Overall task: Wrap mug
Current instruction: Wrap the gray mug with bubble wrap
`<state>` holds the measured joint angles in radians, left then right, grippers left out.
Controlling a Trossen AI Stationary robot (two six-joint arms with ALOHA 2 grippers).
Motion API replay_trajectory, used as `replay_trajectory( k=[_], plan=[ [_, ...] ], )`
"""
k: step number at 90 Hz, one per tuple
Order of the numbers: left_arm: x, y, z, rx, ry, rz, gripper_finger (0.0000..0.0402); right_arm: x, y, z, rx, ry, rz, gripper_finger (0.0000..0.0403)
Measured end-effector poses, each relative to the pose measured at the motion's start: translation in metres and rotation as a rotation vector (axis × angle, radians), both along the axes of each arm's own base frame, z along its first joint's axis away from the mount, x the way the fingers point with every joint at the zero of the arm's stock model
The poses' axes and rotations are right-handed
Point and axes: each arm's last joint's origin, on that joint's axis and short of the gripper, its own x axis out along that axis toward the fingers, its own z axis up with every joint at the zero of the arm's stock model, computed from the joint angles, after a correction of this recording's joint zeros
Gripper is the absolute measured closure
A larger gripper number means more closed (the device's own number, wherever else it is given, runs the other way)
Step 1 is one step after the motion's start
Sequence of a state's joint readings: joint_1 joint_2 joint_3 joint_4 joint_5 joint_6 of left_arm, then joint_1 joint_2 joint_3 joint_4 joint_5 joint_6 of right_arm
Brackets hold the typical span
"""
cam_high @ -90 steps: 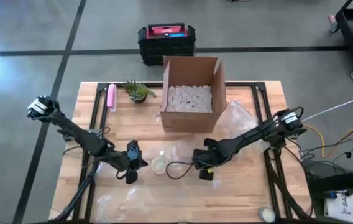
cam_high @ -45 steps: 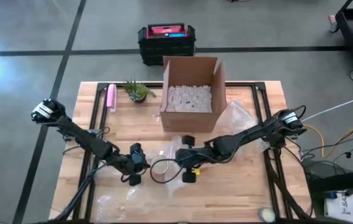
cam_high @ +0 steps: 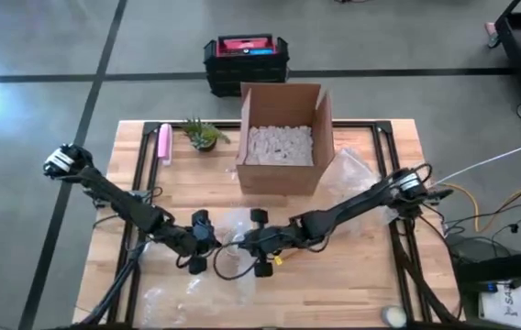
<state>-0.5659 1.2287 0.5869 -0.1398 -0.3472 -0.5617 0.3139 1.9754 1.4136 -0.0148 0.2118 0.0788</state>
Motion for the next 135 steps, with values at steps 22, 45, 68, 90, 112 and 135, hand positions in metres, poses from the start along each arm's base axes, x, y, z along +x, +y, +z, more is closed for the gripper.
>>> replay_trajectory(
  k=[22, 45, 68, 90, 112, 135],
  plan=[
    [0.003, 0.000, 0.038, 0.042, -0.061, 0.023, 0.0402, 0.003, -0.002, -0.012, 0.019, 0.024, -0.026, 0.0403],
    [0.018, 0.000, 0.047, 0.163, -0.193, 0.090, 0.0402, 0.003, -0.002, -0.013, 0.019, 0.023, -0.026, 0.0403],
    [0.036, -0.008, 0.012, 0.125, -0.122, 0.010, 0.0402, 0.003, -0.002, -0.013, 0.020, 0.025, -0.025, 0.0403],
    [0.042, -0.011, -0.002, 0.139, -0.077, 0.000, 0.0402, 0.004, -0.004, -0.005, 0.032, 0.006, -0.035, 0.0403],
    [0.041, -0.011, -0.001, 0.136, -0.077, -0.003, 0.0402, -0.003, -0.007, 0.047, 0.000, 0.133, -0.046, 0.0360],
    [0.041, -0.012, 0.001, 0.123, -0.098, -0.002, 0.0402, -0.049, -0.012, 0.041, -0.005, 0.601, -0.196, 0.0295]
  ],
)
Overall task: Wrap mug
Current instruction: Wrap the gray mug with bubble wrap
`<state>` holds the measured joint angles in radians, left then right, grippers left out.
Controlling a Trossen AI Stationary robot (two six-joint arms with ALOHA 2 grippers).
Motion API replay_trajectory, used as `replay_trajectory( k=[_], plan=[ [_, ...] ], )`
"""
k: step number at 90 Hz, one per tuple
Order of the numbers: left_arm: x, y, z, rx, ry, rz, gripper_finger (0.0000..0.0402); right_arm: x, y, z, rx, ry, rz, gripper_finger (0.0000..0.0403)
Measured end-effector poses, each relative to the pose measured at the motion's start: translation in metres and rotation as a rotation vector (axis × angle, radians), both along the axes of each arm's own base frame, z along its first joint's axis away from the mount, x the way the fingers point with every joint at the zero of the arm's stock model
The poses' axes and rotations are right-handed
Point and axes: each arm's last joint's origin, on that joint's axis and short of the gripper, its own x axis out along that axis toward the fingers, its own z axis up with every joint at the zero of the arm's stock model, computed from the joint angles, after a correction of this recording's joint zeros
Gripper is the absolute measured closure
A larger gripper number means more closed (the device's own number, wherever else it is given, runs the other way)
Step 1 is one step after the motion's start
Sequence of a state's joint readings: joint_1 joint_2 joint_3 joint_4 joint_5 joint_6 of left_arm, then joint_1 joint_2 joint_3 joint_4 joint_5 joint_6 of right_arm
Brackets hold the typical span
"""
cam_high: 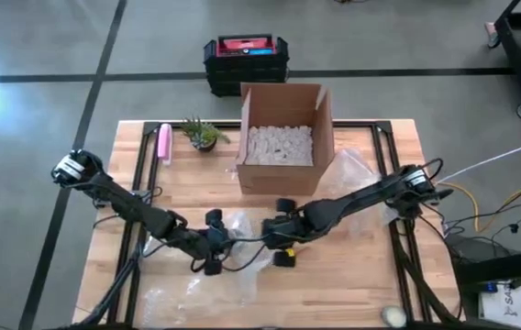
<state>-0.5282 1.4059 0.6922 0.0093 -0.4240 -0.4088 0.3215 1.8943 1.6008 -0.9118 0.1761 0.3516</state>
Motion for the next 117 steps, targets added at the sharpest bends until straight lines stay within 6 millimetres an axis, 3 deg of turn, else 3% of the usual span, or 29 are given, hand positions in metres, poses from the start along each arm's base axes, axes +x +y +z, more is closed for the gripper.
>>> replay_trajectory(
  k=[15, 26, 41, 63, 76, 92, 103, 109, 117],
  plan=[
    [0.000, 0.000, 0.000, -0.002, -0.003, 0.000, 0.0402, 0.012, 0.024, -0.022, 0.038, -0.113, 0.061, 0.0282],
    [0.000, 0.000, 0.001, -0.004, -0.008, 0.000, 0.0402, 0.033, 0.038, -0.015, 0.057, -0.362, 0.175, 0.0292],
    [0.000, 0.000, 0.001, -0.005, -0.009, 0.001, 0.0402, 0.056, 0.025, -0.005, 0.020, -0.580, 0.172, 0.0318],
    [-0.001, 0.000, 0.001, 0.000, 0.001, -0.001, 0.0402, 0.071, -0.001, -0.046, 0.052, -0.463, 0.111, 0.0361],
    [-0.010, 0.004, 0.013, -0.028, 0.040, -0.045, 0.0402, 0.072, 0.000, -0.052, 0.067, -0.452, 0.102, 0.0380],
    [-0.020, 0.009, 0.048, -0.048, 0.031, -0.042, 0.0402, 0.071, 0.000, -0.053, 0.067, -0.442, 0.105, 0.0390],
    [-0.021, 0.011, 0.062, -0.055, -0.076, -0.049, 0.0402, 0.071, -0.002, -0.054, 0.065, -0.442, 0.103, 0.0389],
    [-0.019, 0.010, 0.063, -0.056, -0.127, -0.062, 0.0402, 0.072, -0.002, -0.054, 0.065, -0.442, 0.102, 0.0390],
    [-0.014, 0.010, 0.049, -0.036, -0.119, -0.062, 0.0402, 0.072, -0.002, -0.054, 0.064, -0.442, 0.102, 0.0389]
  ],
)
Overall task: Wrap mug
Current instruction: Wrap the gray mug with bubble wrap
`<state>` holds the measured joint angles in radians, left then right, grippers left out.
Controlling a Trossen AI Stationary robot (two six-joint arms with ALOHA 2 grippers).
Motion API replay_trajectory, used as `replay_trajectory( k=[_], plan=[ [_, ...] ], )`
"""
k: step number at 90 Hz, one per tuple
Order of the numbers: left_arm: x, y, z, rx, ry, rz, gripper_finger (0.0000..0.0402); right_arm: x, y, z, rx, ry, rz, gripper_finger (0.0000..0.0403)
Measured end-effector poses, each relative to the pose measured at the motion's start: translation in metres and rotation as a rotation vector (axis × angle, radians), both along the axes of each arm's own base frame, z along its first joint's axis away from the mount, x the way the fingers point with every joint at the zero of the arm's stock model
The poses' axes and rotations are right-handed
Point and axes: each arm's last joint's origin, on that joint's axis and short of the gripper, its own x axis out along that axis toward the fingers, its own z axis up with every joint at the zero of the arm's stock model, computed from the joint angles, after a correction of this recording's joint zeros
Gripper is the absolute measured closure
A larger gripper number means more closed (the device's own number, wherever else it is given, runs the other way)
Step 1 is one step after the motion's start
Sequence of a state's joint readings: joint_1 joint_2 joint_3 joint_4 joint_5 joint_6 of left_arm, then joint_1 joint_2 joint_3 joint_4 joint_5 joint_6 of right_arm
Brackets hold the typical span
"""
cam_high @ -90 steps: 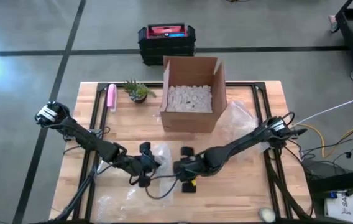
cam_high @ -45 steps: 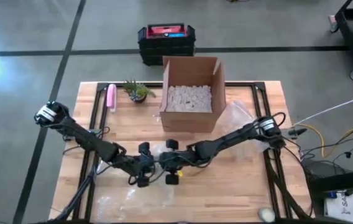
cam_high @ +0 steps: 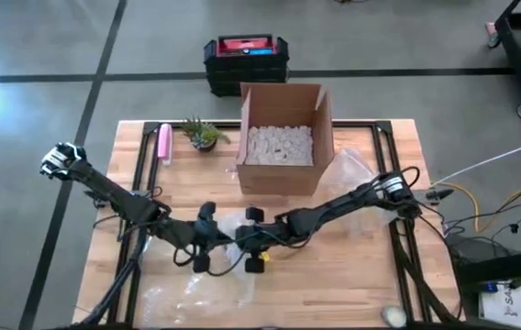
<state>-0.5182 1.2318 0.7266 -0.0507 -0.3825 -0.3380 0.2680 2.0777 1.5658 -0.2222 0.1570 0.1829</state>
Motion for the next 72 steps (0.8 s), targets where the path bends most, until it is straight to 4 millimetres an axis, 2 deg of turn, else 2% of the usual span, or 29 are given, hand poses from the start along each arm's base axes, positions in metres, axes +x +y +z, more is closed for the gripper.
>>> replay_trajectory(
  k=[16, 26, 40, 49, 59, 72],
  plan=[
    [0.007, -0.002, -0.036, 0.015, 0.114, 0.006, 0.0402, -0.001, 0.000, 0.002, 0.000, 0.003, 0.000, 0.0389],
    [0.012, -0.005, -0.046, 0.020, 0.139, 0.013, 0.0402, -0.004, -0.001, 0.011, -0.014, 0.023, 0.016, 0.0389],
    [0.015, -0.006, -0.051, 0.030, 0.155, 0.015, 0.0402, -0.006, -0.002, 0.051, -0.017, 0.005, 0.018, 0.0389],
    [0.016, -0.007, -0.051, 0.028, 0.152, 0.015, 0.0402, -0.003, 0.001, 0.063, -0.004, -0.033, 0.026, 0.0389],
    [0.016, -0.007, -0.051, 0.028, 0.151, 0.014, 0.0402, 0.002, 0.004, 0.053, 0.027, -0.026, 0.059, 0.0389],
    [0.016, -0.007, -0.051, 0.027, 0.148, 0.014, 0.0402, 0.007, 0.005, 0.023, 0.014, 0.045, 0.054, 0.0389]
  ],
)
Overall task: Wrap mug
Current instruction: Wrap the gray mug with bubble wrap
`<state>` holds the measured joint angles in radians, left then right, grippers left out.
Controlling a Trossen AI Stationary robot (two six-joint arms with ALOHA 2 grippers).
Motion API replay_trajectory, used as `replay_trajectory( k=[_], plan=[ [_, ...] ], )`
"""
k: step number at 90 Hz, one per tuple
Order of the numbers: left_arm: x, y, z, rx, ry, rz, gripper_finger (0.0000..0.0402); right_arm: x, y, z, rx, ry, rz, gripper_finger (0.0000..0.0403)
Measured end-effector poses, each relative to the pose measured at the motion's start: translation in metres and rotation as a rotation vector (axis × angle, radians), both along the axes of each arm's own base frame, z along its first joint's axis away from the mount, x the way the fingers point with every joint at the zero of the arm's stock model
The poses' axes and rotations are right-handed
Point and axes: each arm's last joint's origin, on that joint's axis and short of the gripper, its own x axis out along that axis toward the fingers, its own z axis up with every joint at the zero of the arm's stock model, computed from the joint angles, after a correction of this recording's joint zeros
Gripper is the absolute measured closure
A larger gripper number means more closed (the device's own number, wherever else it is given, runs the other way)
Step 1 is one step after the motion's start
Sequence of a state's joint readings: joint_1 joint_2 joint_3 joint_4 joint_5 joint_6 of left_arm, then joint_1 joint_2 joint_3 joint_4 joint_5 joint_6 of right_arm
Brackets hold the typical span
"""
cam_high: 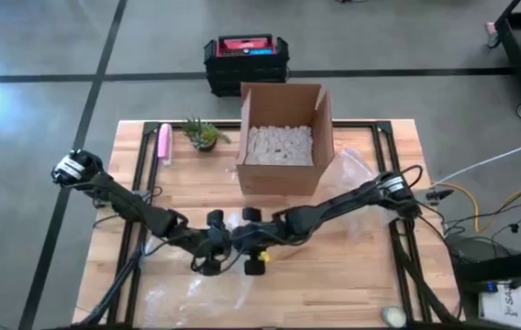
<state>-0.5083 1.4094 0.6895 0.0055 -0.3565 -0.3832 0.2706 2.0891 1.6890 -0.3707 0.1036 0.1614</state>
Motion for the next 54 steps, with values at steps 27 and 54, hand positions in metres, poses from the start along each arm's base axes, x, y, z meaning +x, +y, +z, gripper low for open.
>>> replay_trajectory(
  k=[27, 54],
  plan=[
    [-0.015, 0.008, 0.034, -0.061, -0.093, -0.012, 0.0402, 0.003, -0.003, -0.018, 0.003, 0.051, -0.024, 0.0389],
    [-0.045, 0.031, 0.062, 0.035, -0.175, 0.143, 0.0402, 0.003, -0.004, -0.016, -0.002, 0.047, -0.023, 0.0389]
  ],
)
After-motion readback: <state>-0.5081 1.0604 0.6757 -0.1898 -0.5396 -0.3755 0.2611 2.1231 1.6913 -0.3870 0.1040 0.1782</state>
